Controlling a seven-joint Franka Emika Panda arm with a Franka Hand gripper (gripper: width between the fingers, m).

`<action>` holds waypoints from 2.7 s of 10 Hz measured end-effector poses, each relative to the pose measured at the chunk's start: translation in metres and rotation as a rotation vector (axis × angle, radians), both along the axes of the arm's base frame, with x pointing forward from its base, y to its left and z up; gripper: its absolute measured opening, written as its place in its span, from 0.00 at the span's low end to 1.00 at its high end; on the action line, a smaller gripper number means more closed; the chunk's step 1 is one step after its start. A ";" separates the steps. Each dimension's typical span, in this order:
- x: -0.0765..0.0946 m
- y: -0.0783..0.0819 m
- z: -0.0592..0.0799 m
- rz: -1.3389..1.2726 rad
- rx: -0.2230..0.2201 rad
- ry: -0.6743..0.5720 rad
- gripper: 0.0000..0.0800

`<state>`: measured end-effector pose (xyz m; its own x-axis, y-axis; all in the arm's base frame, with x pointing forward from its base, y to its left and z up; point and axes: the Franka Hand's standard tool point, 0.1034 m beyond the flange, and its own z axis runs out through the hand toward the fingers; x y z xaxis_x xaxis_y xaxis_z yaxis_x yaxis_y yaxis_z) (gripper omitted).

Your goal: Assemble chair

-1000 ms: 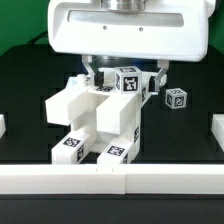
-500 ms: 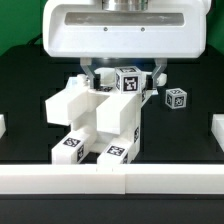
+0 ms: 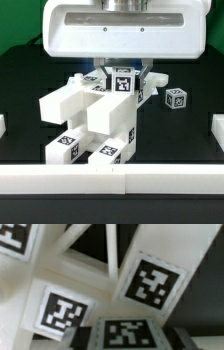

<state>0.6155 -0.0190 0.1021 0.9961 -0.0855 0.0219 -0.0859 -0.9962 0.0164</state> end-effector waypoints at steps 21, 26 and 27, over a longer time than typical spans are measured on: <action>-0.026 0.027 0.033 -0.668 0.105 -0.007 0.81; -0.034 0.040 0.033 -0.633 0.108 -0.001 0.81; -0.046 0.053 0.037 -0.586 0.116 -0.003 0.81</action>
Offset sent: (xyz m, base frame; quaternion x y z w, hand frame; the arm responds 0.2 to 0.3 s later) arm -0.0014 -0.0028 -0.0003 0.0121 0.0088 0.2315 0.9727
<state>0.5695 0.0340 0.1387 0.7821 -0.6228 -0.0181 -0.6216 -0.7780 -0.0911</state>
